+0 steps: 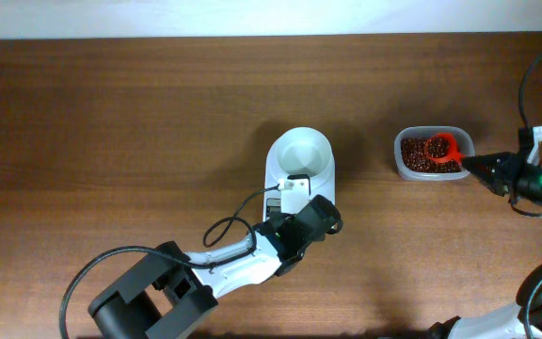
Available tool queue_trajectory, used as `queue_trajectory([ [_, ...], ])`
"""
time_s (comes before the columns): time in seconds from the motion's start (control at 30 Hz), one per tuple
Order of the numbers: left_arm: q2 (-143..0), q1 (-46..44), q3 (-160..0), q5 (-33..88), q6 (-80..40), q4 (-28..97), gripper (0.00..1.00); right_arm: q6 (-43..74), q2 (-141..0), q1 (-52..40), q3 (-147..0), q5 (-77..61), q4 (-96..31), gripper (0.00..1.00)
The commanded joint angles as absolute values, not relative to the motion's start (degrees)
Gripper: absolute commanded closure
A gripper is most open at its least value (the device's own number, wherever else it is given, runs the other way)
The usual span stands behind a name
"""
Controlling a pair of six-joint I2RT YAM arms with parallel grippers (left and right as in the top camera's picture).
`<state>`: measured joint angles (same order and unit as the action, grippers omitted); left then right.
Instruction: Scoop and weigh 50g on scale
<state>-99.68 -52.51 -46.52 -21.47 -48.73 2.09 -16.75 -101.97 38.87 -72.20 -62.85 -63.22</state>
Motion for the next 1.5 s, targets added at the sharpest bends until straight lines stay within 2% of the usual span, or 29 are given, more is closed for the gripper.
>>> queue_trajectory([
  [0.0,-101.1,-52.7,-47.5,-22.3,-49.3,1.1,1.0,-17.8,-102.3,39.1,-72.2,-63.2,-63.2,0.96],
  [0.5,-102.3,-52.7,-47.5,-20.2,-50.2,0.2,1.0,-17.8,-102.3,39.1,-72.2,-63.2,-63.2,0.96],
  [0.83,-99.3,-52.8,-47.5,-19.1,-54.2,6.3,1.0,-17.8,-102.3,39.1,-72.2,-63.2,-63.3,0.96],
  [1.03,-85.8,-52.8,-47.5,-16.6,-52.7,14.9,1.0,-17.8,-102.3,39.1,-72.2,-63.1,-63.7,0.96],
  [1.2,-74.1,-52.8,-47.5,-15.6,-48.5,16.4,1.0,-17.8,-102.3,39.1,-72.2,-61.9,-63.9,0.96],
  [1.47,-84.9,-54.9,-47.3,-15.6,-48.5,16.2,1.0,-17.8,-102.3,39.0,-72.2,-61.9,-65.3,0.96],
])
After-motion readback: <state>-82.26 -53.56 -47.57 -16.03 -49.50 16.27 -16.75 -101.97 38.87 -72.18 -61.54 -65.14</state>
